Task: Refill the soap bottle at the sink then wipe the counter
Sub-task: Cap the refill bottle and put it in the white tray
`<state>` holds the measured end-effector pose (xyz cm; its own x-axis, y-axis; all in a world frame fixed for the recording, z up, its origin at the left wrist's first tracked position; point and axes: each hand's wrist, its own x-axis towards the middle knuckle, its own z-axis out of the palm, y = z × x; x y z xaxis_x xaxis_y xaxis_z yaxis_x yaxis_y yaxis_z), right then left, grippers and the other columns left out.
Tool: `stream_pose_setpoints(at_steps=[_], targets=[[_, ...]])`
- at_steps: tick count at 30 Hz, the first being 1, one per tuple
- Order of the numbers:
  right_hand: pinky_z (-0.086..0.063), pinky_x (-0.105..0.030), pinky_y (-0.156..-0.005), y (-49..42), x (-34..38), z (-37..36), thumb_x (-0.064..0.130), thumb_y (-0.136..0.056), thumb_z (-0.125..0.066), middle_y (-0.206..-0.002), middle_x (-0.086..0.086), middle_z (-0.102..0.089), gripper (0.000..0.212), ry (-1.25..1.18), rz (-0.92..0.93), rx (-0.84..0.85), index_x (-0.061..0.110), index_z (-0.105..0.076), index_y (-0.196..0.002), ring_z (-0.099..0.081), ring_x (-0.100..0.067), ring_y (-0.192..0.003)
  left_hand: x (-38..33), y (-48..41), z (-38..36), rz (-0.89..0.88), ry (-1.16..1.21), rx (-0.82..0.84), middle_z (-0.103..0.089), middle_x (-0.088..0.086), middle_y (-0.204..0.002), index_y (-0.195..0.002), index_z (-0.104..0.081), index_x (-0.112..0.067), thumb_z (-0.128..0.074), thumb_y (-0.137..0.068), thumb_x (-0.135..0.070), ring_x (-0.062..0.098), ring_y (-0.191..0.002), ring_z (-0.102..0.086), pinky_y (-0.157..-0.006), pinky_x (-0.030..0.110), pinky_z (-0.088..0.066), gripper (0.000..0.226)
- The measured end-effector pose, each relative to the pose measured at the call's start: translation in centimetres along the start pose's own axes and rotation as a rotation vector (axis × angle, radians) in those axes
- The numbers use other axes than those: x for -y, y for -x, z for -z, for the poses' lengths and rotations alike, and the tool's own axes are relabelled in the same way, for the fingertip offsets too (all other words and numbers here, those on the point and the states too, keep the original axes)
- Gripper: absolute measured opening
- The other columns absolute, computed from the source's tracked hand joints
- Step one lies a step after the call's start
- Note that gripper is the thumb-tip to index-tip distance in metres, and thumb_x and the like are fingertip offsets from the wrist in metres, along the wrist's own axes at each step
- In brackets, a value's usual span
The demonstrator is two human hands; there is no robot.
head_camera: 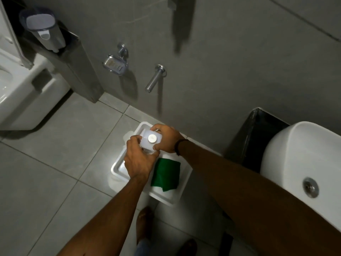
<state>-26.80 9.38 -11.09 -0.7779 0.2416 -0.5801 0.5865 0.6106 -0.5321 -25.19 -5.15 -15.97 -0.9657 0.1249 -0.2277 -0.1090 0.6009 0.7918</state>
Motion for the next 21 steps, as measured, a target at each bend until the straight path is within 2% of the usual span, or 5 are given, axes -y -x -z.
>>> stream_pose_setpoints(at_steps=[5,8,13,16,21], targets=[[-0.048,-0.045,-0.109,2.6,-1.3,-1.2,0.012,-0.070,-0.088,-0.144,-0.009,-0.058,0.092,-0.150,-0.029,-0.129,0.021,-0.043,-0.150,-0.054,-0.032,-0.132,0.3,0.0,-0.2,-0.005,-0.009,-0.004,-0.060,-0.003,-0.112,-0.119,-0.052,-0.022,-0.097,-0.069,-0.043,0.023,-0.097,-0.063,-0.079,0.036,-0.051,0.070],[-0.051,-0.044,-0.107,5.5,-1.7,-2.4,0.011,-0.075,-0.085,-0.142,-0.005,-0.058,0.083,-0.333,-0.045,-0.277,0.025,-0.046,-0.147,-0.058,-0.027,-0.127,0.2,0.2,0.3,0.020,-0.047,0.009,-0.060,-0.002,-0.121,-0.128,-0.050,-0.024,-0.099,-0.065,-0.045,0.030,-0.109,-0.067,-0.085,0.037,-0.051,0.083],[-0.056,-0.020,-0.088,13.8,-2.9,-5.6,0.014,-0.083,-0.079,-0.126,0.022,-0.056,0.067,-0.638,-0.115,-0.412,0.042,-0.050,-0.138,-0.062,-0.003,-0.104,-1.7,4.2,2.6,0.028,-0.189,-0.002,-0.055,0.014,-0.141,-0.149,-0.042,-0.020,-0.105,-0.057,-0.035,0.041,-0.129,-0.059,-0.100,0.058,-0.054,0.112],[-0.060,-0.018,-0.083,20.9,-5.5,-8.2,0.013,-0.085,-0.076,-0.121,0.029,-0.061,0.056,-0.765,-0.189,-0.469,0.047,-0.058,-0.126,-0.066,0.000,-0.101,-3.5,10.4,3.0,-0.113,-0.160,0.108,-0.060,0.012,-0.134,-0.144,-0.047,-0.021,-0.102,-0.064,-0.026,0.037,-0.124,-0.061,-0.094,0.055,-0.057,0.097],[-0.062,-0.036,-0.080,33.9,-13.7,-11.5,0.004,-0.080,-0.079,-0.104,0.008,-0.077,0.047,-0.794,-0.462,-0.677,0.044,-0.068,-0.103,-0.073,-0.017,-0.087,-6.3,22.3,0.0,-0.353,-0.048,0.523,-0.067,0.002,-0.126,-0.135,-0.061,-0.023,-0.091,-0.080,-0.017,0.025,-0.114,-0.068,-0.099,0.046,-0.058,0.063]])
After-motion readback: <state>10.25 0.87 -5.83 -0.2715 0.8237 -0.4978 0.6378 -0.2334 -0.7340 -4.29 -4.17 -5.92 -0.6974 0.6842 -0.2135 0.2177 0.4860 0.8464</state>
